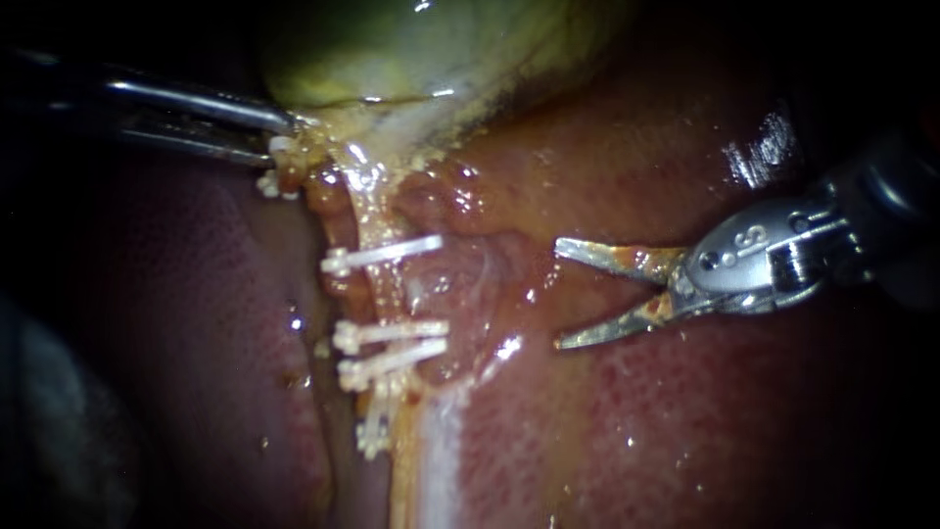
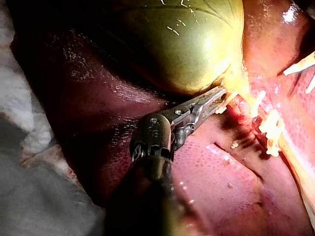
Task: Go to the cutting position right tube
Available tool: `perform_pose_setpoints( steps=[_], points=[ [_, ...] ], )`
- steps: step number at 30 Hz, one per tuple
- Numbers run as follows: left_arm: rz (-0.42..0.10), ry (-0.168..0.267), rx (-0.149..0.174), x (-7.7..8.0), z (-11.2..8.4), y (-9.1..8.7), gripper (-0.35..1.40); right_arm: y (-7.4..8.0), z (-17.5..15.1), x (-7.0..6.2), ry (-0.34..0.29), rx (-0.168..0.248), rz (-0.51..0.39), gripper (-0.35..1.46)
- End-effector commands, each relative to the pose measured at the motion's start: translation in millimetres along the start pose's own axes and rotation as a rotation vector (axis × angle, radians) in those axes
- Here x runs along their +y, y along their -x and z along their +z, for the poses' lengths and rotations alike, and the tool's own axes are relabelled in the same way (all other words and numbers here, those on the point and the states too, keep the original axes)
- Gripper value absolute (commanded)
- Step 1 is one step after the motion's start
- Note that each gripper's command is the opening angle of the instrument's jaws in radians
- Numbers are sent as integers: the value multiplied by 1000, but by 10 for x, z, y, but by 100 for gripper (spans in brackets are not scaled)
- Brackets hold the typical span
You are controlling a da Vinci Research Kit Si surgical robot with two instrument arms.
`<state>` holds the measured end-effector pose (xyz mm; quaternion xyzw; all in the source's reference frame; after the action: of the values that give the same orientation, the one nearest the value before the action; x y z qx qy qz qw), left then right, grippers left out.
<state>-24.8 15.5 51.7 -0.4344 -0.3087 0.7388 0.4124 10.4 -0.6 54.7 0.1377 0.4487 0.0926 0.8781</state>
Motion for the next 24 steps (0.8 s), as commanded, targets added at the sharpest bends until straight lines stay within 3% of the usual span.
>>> perform_pose_setpoints(
  steps=[1,3,10,17,24],
  points=[
    [2,0,1,1,-2,-1,-35,0,0,0,-2,4,0,145],
    [1,-1,1,2,-2,-2,-35,-2,3,-1,-9,10,-5,145],
    [2,-2,2,2,0,-1,-35,-13,26,-12,-88,48,128,140],
    [2,-5,3,3,2,2,-35,-16,62,-24,-173,20,269,131],
    [3,-8,4,6,5,4,-35,-22,91,-20,-243,23,352,131]
  ],
)
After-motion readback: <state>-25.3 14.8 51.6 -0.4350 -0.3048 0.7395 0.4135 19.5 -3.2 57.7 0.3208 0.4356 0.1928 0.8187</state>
